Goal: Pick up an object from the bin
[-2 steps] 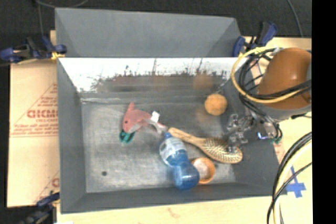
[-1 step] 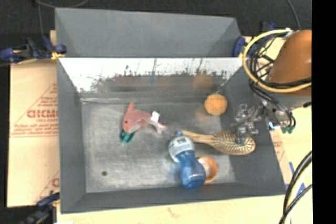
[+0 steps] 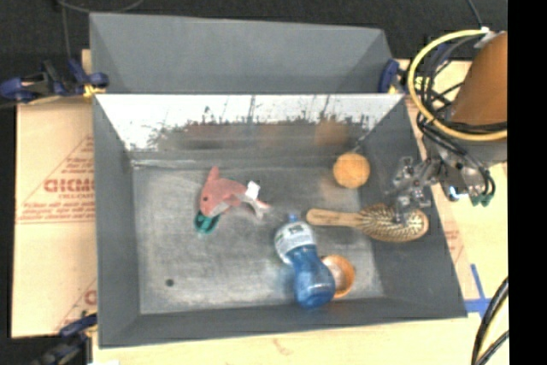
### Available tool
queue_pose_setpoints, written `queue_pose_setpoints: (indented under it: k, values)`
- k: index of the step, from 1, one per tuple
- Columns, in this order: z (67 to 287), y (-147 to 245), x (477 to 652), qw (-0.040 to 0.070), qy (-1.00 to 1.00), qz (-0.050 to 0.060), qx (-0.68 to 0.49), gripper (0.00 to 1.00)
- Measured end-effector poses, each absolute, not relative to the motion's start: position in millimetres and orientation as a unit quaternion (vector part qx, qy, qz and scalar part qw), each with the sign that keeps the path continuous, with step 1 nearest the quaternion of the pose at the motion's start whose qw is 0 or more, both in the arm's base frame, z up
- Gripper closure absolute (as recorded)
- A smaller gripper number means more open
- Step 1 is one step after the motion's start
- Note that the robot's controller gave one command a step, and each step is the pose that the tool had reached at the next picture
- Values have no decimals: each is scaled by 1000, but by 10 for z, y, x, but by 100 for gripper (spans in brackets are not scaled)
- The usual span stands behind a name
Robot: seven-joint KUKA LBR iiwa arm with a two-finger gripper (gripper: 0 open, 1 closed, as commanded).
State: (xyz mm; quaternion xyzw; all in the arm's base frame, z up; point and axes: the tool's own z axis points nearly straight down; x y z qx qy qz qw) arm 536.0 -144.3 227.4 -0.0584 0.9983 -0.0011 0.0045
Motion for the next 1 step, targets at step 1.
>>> queue_pose_setpoints:
  k: [1]
  values:
    - [2728, -1524, 5420, -1, 995, 0, -97, 100]
